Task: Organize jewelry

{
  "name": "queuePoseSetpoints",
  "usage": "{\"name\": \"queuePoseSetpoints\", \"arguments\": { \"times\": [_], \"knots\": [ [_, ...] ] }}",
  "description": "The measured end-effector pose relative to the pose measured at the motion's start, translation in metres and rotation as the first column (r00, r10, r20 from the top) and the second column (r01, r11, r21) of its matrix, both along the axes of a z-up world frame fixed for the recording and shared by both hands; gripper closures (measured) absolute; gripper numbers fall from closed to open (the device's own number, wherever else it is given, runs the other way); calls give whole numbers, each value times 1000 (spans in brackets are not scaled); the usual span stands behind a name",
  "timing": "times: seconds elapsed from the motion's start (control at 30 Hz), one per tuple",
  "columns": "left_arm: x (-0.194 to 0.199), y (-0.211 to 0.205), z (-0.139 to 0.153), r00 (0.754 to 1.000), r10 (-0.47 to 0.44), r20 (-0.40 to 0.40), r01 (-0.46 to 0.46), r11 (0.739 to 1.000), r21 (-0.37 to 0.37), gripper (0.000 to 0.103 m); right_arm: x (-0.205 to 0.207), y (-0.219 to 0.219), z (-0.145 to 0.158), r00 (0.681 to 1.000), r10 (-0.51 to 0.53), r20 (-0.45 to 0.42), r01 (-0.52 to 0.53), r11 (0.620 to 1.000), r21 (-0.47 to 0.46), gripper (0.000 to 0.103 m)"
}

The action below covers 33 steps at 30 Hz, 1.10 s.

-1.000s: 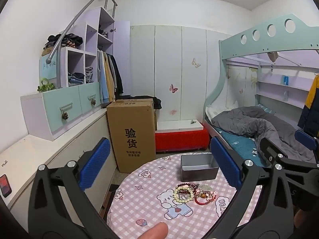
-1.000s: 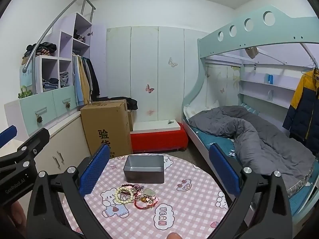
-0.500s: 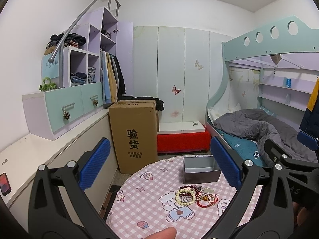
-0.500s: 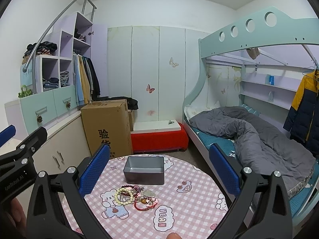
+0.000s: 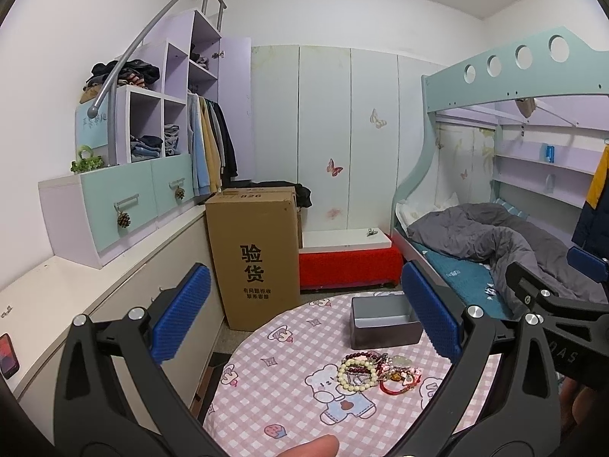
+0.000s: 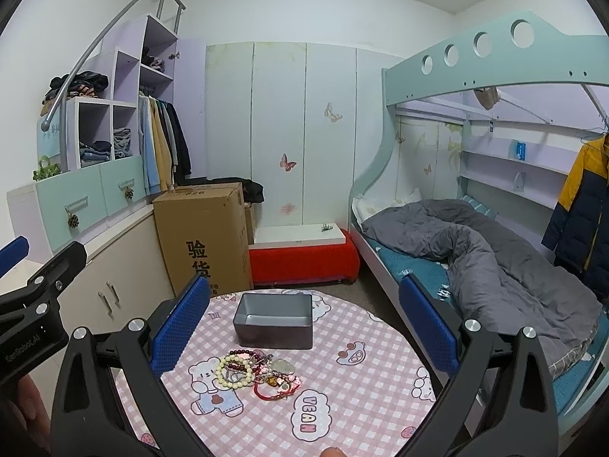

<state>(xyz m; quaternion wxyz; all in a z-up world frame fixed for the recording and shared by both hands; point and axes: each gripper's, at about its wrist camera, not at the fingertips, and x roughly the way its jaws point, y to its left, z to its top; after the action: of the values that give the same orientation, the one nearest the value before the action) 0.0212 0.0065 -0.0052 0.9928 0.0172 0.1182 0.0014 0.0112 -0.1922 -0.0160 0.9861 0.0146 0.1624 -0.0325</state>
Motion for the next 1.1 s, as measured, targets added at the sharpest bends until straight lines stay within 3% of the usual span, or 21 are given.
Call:
{"name": "queuePoseSetpoints", "arguments": {
  "times": [0.3,0.47,0.57,0.83,1.1],
  "knots": [
    [28,-2,-23,996,-9,-86,9,1000,-7,5,19,-7,-15,998,6,-64,-7,1000,-7,8],
    [55,-3,-55,985,-14,-171,15,1000,7,5,34,-17,-38,991,-3,-132,2,1000,-7,7],
    [74,-2,-85,966,-15,-257,18,1000,9,5,46,-26,-61,978,-11,-210,11,1000,0,7],
    [129,-17,-180,872,-34,-489,72,996,59,5,70,-37,-120,920,1,-392,6,1000,18,7],
    [171,-16,-226,825,-20,-564,62,997,55,5,88,-37,-154,877,45,-478,-31,999,36,7]
  ]
}}
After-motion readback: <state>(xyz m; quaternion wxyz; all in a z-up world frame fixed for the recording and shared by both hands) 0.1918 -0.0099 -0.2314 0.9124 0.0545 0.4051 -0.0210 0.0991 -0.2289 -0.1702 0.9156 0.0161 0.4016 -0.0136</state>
